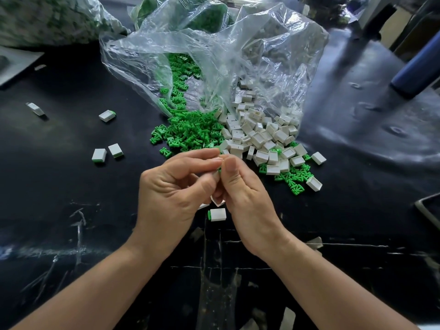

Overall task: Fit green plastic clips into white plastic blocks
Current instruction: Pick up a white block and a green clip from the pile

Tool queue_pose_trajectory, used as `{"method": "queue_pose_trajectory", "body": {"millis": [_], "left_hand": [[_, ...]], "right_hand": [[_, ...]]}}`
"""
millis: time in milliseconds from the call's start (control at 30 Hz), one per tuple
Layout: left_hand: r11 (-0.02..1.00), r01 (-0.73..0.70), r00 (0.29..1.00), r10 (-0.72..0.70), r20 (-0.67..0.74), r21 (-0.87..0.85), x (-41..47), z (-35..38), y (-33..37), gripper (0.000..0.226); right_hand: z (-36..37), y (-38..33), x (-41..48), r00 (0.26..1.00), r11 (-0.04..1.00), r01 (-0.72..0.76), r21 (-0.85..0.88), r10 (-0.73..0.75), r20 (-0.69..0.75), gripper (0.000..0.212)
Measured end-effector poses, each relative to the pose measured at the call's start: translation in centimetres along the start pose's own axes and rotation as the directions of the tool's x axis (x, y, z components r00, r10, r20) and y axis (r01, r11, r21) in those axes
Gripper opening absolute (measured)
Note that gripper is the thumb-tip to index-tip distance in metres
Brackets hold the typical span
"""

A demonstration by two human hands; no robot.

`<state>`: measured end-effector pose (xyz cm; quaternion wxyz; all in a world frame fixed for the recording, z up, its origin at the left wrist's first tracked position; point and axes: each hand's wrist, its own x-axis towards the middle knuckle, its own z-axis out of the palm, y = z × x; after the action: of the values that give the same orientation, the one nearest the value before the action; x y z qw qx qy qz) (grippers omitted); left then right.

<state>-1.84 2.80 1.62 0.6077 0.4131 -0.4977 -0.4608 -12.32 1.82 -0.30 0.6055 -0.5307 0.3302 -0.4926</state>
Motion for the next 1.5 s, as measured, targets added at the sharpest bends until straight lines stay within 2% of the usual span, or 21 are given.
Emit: {"method": "queue_pose_trajectory", "body": {"millis": [333,633,967,1300,1400,1500], "left_hand": [[0.999,-0.025,1.0,0.025,0.0,0.024,-0.2,-0.2,-0.5,0.021],[0.996,0.048,0.998,-0.046,0.035,-0.076,0.6,-1.2,-0.6,0.014],[0.995,-0.084,0.983,0.076,0.165,0.045,1.0,-1.9,-0.5,0.022],[0.971,-0.143,0.98,0.112,0.163,0.191,1.2,-2.1,-1.1,0.019],[0.976,-0.078,0.984,0.042,0.173,0.204,1.3,-2.0,-1.1,0.023],[0.99,0.08,0.983,-0.099,0.157,0.119,1.5,-2.2,-0.9,0.025]], "right_hand": [[0.7,0.0,-0.1,0.999,0.999,0.031,-0.015,-0.032,-0.041,0.031],[-0.1,-0.8,0.3,0.998,1.0,-0.012,0.0,0.012,0.057,0.034],[-0.8,-1.7,0.1,0.996,0.998,-0.061,-0.013,0.062,0.062,0.029],[-2.5,-2.7,0.5,0.975,0.967,-0.206,-0.151,0.215,0.047,0.038],[-3.0,-3.3,0.5,0.968,0.947,-0.217,-0.235,0.24,0.071,0.027],[-3.2,-3.4,0.6,0.972,0.916,-0.215,-0.339,0.236,0.02,0.03]]}}
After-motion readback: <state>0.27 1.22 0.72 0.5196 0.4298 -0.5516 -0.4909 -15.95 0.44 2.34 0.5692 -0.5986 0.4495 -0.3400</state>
